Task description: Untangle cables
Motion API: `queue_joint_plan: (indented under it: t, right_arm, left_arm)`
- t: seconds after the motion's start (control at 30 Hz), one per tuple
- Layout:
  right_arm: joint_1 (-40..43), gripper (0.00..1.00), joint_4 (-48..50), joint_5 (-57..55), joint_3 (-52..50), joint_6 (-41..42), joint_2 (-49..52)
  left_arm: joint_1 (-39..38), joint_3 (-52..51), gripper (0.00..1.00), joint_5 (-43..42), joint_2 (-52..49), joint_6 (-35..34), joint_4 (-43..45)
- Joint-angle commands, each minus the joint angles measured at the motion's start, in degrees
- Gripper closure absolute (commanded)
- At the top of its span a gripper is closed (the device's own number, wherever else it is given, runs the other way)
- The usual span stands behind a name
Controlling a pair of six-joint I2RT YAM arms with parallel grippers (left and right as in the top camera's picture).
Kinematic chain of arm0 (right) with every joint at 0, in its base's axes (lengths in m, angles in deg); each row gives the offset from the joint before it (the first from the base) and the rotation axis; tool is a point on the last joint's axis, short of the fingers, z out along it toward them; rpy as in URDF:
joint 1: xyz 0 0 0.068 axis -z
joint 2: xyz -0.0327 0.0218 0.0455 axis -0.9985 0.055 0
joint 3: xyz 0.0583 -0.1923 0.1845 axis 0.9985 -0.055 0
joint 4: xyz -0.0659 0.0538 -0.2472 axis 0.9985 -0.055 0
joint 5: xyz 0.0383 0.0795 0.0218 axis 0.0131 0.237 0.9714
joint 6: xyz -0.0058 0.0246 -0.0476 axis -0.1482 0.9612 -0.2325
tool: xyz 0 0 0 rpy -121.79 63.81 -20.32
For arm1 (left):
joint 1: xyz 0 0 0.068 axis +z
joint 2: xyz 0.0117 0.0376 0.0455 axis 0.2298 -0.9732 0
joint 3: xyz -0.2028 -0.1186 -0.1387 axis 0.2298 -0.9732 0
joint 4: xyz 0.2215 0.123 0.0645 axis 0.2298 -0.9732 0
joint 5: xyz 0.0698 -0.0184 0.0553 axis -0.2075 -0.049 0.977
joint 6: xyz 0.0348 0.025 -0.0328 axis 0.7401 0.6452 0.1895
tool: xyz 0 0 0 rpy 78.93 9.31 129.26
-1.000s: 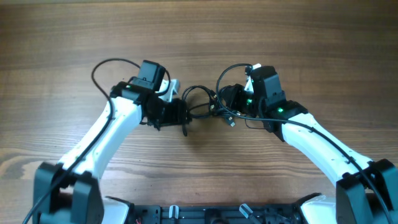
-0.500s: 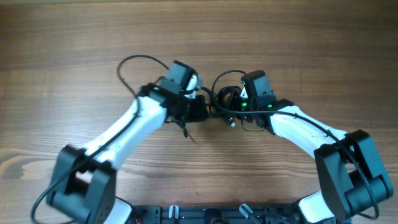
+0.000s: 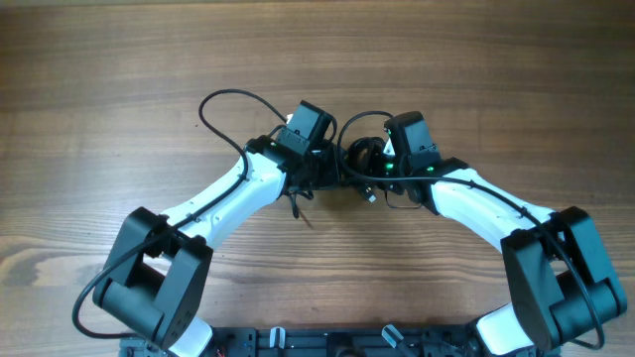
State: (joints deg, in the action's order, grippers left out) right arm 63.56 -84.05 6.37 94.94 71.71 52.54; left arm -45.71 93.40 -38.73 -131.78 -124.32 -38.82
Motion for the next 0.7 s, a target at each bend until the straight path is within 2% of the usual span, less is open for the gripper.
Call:
queue_joint_plan:
  t: [0.0, 0.2, 0.53, 0.63, 0.67]
  right_arm:
    - [0.96, 0.96, 1.16, 2.97, 0.52, 0.35, 1.16]
    - [2.49, 0.95, 1.88, 8.61, 0.55, 0.22, 1.01]
    - [3.08, 0.95, 1.79, 5.95, 0.52, -0.90, 1.07]
    - [3.06, 0.95, 1.55, 5.95, 0.52, -1.22, 1.07]
    - [3.06, 0.95, 1.55, 5.92, 0.48, -1.25, 1.11]
  left_arm:
    - [-0.09, 0.61, 0.75, 1.97, -2.08, -5.11, 0.79]
    - [-0.09, 0.55, 0.76, 1.95, -4.33, -6.10, 2.10]
    - [-0.11, 0.46, 0.75, 1.97, -6.84, -8.92, 7.58]
    - [-0.15, 0.46, 0.78, 1.95, -7.98, -9.07, 7.61]
    - [-0.15, 0.46, 0.83, 1.84, -8.02, -9.07, 7.54]
